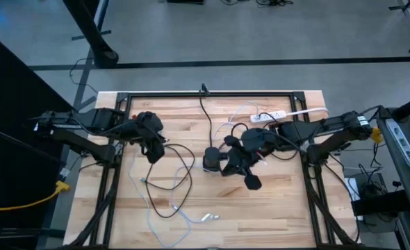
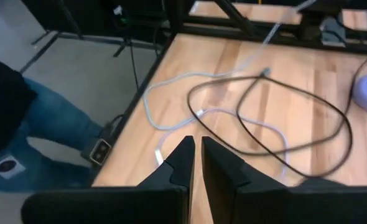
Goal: Insert USB
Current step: Insert the green charger cable into the violet outlet extension
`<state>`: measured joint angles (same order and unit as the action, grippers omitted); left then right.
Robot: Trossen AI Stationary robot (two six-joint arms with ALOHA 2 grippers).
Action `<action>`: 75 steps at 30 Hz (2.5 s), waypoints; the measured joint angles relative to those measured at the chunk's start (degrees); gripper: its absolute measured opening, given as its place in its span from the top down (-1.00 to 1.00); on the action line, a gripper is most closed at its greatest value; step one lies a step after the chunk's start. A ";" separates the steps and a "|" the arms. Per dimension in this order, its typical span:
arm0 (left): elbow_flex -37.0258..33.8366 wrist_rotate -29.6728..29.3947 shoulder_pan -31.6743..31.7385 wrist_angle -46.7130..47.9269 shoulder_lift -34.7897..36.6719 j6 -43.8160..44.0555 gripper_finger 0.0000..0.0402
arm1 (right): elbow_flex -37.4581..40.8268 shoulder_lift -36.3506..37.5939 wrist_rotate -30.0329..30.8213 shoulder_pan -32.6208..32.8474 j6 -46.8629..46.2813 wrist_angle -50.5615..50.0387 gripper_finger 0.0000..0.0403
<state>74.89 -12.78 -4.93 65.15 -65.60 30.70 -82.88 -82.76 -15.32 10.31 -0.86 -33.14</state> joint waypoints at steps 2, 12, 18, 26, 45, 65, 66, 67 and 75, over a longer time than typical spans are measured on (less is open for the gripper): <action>0.00 3.09 1.65 1.23 -0.17 -3.07 0.95 | 0.25 0.00 -0.94 -1.22 0.08 1.08 0.93; 0.00 7.85 12.75 14.57 -4.00 -16.39 0.95 | 0.25 0.17 -3.60 -4.52 1.66 3.78 0.93; 0.00 8.64 18.94 14.98 -8.87 -29.44 0.95 | 0.25 0.17 -3.83 -4.73 1.94 3.92 0.93; 0.00 9.38 25.48 14.81 -19.01 -42.74 0.95 | 0.27 0.17 -4.60 -4.73 1.46 3.69 0.93; -6.44 7.51 34.80 9.00 -26.06 -62.91 0.95 | 3.83 0.17 -12.26 -4.62 -5.59 5.82 0.93; -13.99 3.87 34.77 -4.56 -25.95 -64.30 0.95 | 3.90 0.17 -9.60 -4.59 -5.62 10.02 0.93; -13.99 3.87 34.78 -4.60 -25.95 -64.30 0.95 | 3.90 0.17 -9.57 -4.59 -5.62 9.89 0.93; -13.99 3.87 34.82 -4.68 -25.95 -64.30 0.95 | 3.90 0.17 -9.56 -4.59 -5.62 9.89 0.93; -14.77 3.75 35.28 -3.88 -25.95 -63.28 0.95 | 4.18 0.17 -9.61 -4.57 -5.58 9.87 0.93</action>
<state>60.12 -9.03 30.35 61.27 -91.55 -32.58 -78.70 -82.59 -24.93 5.74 -6.44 -23.27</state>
